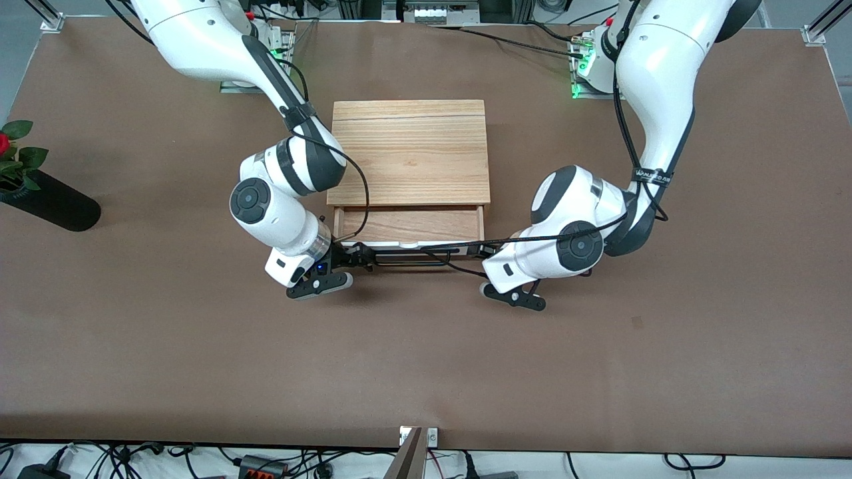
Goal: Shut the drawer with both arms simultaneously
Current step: 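Push the white drawer front into the box with both grippers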
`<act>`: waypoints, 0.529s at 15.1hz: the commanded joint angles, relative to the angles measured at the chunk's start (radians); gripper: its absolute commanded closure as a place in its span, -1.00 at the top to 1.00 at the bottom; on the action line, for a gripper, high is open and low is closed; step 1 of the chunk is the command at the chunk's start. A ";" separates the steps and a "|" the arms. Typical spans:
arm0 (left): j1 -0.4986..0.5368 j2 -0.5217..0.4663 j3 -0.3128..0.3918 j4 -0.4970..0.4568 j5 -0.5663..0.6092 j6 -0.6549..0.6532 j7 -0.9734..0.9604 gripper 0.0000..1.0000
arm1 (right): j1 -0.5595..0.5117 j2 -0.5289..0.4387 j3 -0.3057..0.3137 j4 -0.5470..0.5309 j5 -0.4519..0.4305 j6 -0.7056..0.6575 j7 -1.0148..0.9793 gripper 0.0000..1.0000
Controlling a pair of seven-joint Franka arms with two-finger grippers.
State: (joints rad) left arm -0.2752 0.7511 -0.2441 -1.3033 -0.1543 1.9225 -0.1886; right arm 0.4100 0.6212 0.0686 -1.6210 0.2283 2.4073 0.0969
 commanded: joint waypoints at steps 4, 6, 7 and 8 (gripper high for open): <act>-0.004 0.004 -0.017 0.012 -0.086 -0.101 0.009 1.00 | -0.002 -0.034 0.007 -0.008 0.022 -0.149 -0.023 1.00; -0.004 0.005 -0.015 0.009 -0.126 -0.135 0.011 1.00 | 0.000 -0.046 0.007 -0.008 0.022 -0.218 -0.019 1.00; -0.006 0.005 -0.015 0.009 -0.126 -0.154 0.011 1.00 | 0.001 -0.051 0.007 -0.008 0.022 -0.241 -0.019 1.00; -0.006 0.005 -0.015 0.007 -0.128 -0.168 0.011 1.00 | 0.001 -0.052 0.007 -0.008 0.022 -0.266 -0.019 1.00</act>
State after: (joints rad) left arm -0.2766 0.7550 -0.2536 -1.3030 -0.2545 1.8015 -0.1878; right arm 0.4109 0.5950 0.0706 -1.6194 0.2304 2.1963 0.0968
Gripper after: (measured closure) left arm 0.000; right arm 0.000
